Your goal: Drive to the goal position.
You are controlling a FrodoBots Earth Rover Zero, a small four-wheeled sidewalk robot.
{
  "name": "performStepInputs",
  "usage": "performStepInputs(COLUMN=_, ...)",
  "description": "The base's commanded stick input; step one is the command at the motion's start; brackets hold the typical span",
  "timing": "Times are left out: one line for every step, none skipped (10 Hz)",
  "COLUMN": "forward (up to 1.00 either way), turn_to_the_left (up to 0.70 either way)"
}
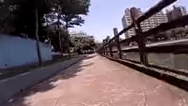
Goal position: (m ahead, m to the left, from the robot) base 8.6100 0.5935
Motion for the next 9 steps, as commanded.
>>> performStepInputs(forward=1.00, turn_to_the_left=0.01)
performStepInputs(forward=1.00, turn_to_the_left=0.01)
performStepInputs(forward=1.00, turn_to_the_left=0.01)
performStepInputs(forward=1.00, turn_to_the_left=0.01)
performStepInputs(forward=1.00, turn_to_the_left=0.01)
performStepInputs(forward=1.00, turn_to_the_left=0.01)
performStepInputs(forward=1.00, turn_to_the_left=0.01)
performStepInputs(forward=1.00, turn_to_the_left=0.01)
performStepInputs(forward=1.00, turn_to_the_left=0.01)
